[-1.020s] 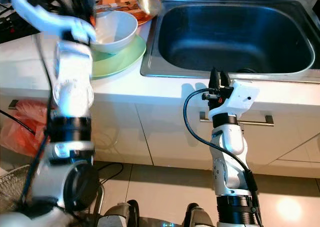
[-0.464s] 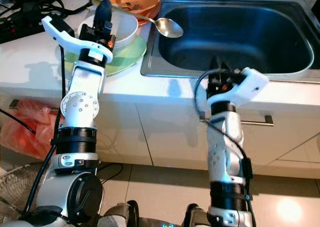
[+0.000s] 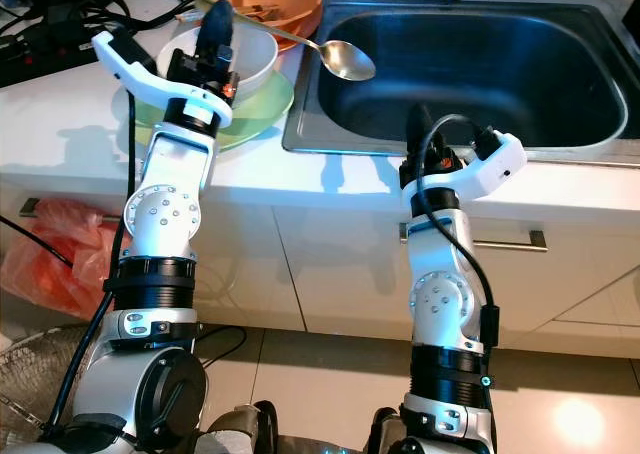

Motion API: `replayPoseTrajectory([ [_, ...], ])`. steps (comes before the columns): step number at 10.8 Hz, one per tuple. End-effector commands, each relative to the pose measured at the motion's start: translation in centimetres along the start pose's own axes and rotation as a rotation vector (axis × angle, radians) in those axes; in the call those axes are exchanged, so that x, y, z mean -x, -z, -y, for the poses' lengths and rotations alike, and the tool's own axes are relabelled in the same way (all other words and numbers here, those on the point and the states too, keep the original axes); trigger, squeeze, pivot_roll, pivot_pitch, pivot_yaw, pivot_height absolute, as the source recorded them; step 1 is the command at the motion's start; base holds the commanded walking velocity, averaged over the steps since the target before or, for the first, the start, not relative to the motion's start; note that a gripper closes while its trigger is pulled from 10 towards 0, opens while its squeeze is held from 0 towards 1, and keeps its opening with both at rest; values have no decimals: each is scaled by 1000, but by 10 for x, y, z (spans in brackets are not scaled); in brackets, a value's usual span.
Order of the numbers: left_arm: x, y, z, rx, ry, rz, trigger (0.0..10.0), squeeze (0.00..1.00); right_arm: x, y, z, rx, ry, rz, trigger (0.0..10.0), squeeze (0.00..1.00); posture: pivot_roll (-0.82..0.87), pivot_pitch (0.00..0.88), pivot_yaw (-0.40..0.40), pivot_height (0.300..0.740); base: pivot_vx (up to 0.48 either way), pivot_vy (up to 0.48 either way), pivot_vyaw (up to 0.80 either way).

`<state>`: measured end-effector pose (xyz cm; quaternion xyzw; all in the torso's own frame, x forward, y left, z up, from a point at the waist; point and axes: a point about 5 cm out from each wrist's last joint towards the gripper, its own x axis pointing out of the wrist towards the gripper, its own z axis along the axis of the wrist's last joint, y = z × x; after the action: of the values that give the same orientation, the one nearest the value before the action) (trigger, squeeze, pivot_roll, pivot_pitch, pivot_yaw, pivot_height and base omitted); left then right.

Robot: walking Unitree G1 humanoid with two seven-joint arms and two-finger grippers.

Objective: Kitchen organization

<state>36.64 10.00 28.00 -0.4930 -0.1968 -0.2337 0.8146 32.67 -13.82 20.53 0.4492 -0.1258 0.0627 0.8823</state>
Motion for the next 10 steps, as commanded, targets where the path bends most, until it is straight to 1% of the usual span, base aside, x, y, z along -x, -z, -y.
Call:
replayPoseTrajectory([
  [1,4,13,6,42,10,-15,10000,0,-2,1,-7,-44,-27,-14,10000,0,71,146,49,740,0,0,0],
  [2,5,16,6,44,9,-26,10000,0,-3,2,-12,-61,-49,-27,10000,0,69,147,50,740,0,0,0],
  [4,7,27,10,55,27,-72,10000,0,-5,6,-28,-164,-131,-64,10000,0,72,151,51,740,0,0,0],
  [6,10,39,8,62,23,-119,10000,0,-6,5,-36,-182,-178,-76,10000,0,73,151,51,740,0,0,0],
  [7,13,42,6,72,12,-126,10000,0,-7,5,-38,-194,-185,-75,10000,0,72,152,51,740,0,0,0],
  [10,14,44,6,82,9,-136,10000,0,-7,4,-39,-218,-199,-83,10000,0,74,154,50,740,0,0,0],
])
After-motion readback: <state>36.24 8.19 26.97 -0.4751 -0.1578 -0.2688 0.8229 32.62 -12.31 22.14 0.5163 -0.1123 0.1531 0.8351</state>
